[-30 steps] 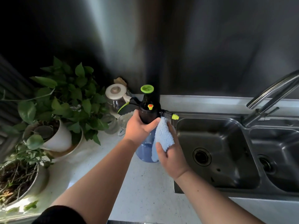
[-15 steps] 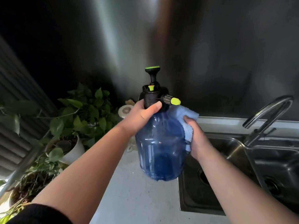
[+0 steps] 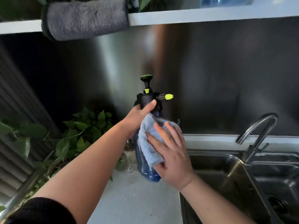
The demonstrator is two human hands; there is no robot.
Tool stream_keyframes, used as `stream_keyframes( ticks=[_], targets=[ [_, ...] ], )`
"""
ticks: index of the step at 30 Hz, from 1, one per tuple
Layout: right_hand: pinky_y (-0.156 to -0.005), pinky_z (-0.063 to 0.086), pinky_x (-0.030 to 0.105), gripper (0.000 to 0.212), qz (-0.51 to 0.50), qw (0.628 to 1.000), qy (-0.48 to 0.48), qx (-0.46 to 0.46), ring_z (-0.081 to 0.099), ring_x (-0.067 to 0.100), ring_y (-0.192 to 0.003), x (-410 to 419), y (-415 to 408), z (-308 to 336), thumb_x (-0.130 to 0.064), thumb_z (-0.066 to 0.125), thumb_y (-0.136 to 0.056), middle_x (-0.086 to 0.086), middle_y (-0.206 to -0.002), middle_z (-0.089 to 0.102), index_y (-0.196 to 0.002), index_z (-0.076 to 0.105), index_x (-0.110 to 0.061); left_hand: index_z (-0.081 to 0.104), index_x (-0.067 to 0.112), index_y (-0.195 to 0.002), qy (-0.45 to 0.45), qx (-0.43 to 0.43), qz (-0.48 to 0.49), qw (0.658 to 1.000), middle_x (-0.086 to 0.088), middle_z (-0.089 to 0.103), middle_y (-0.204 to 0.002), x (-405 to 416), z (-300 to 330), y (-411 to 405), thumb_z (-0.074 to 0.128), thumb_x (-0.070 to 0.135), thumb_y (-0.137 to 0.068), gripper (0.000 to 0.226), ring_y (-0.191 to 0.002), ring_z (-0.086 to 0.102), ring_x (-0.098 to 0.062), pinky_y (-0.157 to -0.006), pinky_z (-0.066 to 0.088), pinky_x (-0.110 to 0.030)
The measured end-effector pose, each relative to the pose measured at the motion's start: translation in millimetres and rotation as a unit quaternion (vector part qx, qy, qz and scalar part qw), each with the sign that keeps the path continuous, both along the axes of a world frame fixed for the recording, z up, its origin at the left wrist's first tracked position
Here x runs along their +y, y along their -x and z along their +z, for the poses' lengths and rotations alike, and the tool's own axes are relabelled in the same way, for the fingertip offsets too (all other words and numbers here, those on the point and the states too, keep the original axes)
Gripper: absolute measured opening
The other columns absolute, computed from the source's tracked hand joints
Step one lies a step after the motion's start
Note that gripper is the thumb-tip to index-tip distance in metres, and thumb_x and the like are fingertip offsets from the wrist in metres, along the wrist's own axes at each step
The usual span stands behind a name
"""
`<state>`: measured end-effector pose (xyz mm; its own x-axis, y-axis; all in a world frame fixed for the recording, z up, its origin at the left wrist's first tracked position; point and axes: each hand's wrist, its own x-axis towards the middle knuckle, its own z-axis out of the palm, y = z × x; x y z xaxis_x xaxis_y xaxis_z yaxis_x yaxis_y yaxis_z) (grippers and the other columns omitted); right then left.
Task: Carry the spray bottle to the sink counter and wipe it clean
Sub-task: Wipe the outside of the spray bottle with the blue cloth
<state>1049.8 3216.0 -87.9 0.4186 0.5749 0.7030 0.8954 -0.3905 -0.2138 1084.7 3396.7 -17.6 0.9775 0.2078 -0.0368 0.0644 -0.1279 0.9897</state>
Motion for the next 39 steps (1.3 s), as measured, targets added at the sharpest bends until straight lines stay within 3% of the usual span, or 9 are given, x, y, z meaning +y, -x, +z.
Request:
stream_keyframes(
  ticks=[3,7,10,14,19,23,28,33,39],
  targets=[
    [-0.117,0.026,0.047,0.054,0.076,0.978,-0.138,0.139,0.033,0.026,-0.143,-8,-9,17,-0.033,0.052,-0.087,0.007,-0.152,0.040,-0.139,0.044,-0.026,0.081,0.031,-0.080,-0.003,-0.001,-0.017,1.000,0.002,0.081,-0.081,9,13,4,0.063,0.071,-0.065,0.046,-0.073,0.077,-0.011,-0.057,0.055,-0.018],
    [-0.083,0.057,0.037,0.039,0.108,0.656,-0.403,0.628,0.068,0.029,-0.107,-10,-22,39,-0.044,0.066,-0.076,0.008,-0.107,0.075,-0.106,0.072,-0.020,0.077,0.016,-0.107,0.008,-0.014,-0.030,0.999,-0.019,0.076,-0.110,7,43,11,0.058,0.071,-0.066,0.072,-0.104,0.072,-0.034,-0.093,0.055,-0.041],
    [-0.073,0.058,0.033,0.043,0.109,0.559,-0.375,0.731,0.074,0.026,-0.089,-14,-33,52,-0.052,0.062,-0.077,0.010,-0.098,0.077,-0.098,0.078,-0.018,0.063,-0.001,-0.126,0.012,-0.038,-0.050,0.998,-0.031,0.065,-0.126,7,54,16,0.053,0.068,-0.072,0.088,-0.120,0.061,-0.045,-0.107,0.047,-0.050],
    [-0.068,0.057,0.030,0.043,0.094,0.645,-0.367,0.664,0.074,0.021,-0.091,-16,-23,53,-0.057,0.057,-0.081,0.005,-0.100,0.078,-0.103,0.075,-0.024,0.072,0.004,-0.108,-0.055,-0.037,-0.050,0.997,-0.012,0.079,-0.101,8,58,17,0.049,0.069,-0.077,0.075,-0.092,0.076,-0.025,-0.082,0.061,-0.032],
    [-0.119,0.019,0.039,0.065,0.020,0.976,-0.151,0.154,0.020,0.022,-0.147,-12,2,50,-0.035,0.050,-0.089,0.001,-0.158,0.028,-0.148,0.024,-0.038,0.071,0.017,-0.095,-0.025,-0.041,0.015,0.999,0.001,0.080,-0.082,0,62,7,0.061,0.075,-0.063,0.068,-0.075,0.076,-0.014,-0.072,0.058,-0.027],
    [-0.121,0.009,0.048,0.072,-0.022,0.999,-0.001,-0.043,0.004,0.031,-0.150,-14,16,36,-0.038,0.052,-0.079,-0.004,-0.164,0.013,-0.147,0.027,-0.041,0.071,0.012,-0.105,0.003,-0.011,0.039,0.999,-0.013,0.078,-0.106,-4,64,5,0.064,0.080,-0.054,0.085,-0.101,0.074,-0.030,-0.101,0.052,-0.046],
    [-0.120,0.018,0.046,0.056,0.073,0.988,-0.134,0.029,0.017,0.030,-0.149,-30,14,32,-0.040,0.041,-0.094,-0.003,-0.162,0.022,-0.148,0.030,-0.034,0.071,0.008,-0.118,0.052,0.007,0.013,0.999,-0.022,0.070,-0.124,0,76,13,0.066,0.079,-0.053,0.096,-0.116,0.066,-0.037,-0.106,0.048,-0.047],
    [-0.087,0.054,0.031,0.030,0.079,0.698,-0.430,0.567,0.067,0.011,-0.105,-31,27,35,-0.058,0.057,-0.076,-0.011,-0.113,0.073,-0.102,0.067,-0.049,0.083,0.026,-0.084,0.040,-0.010,0.014,0.999,-0.006,0.081,-0.098,5,93,19,0.061,0.082,-0.056,0.067,-0.088,0.078,-0.020,-0.068,0.060,-0.025],
    [-0.070,0.060,0.037,0.040,0.065,0.482,-0.527,0.697,0.075,0.028,-0.088,-34,23,39,-0.052,0.051,-0.090,0.007,-0.096,0.079,-0.096,0.077,-0.023,0.069,0.008,-0.121,0.079,-0.005,0.026,0.997,-0.015,0.072,-0.123,-7,92,31,0.063,0.080,-0.065,0.092,-0.113,0.069,-0.030,-0.104,0.051,-0.041]
  ],
)
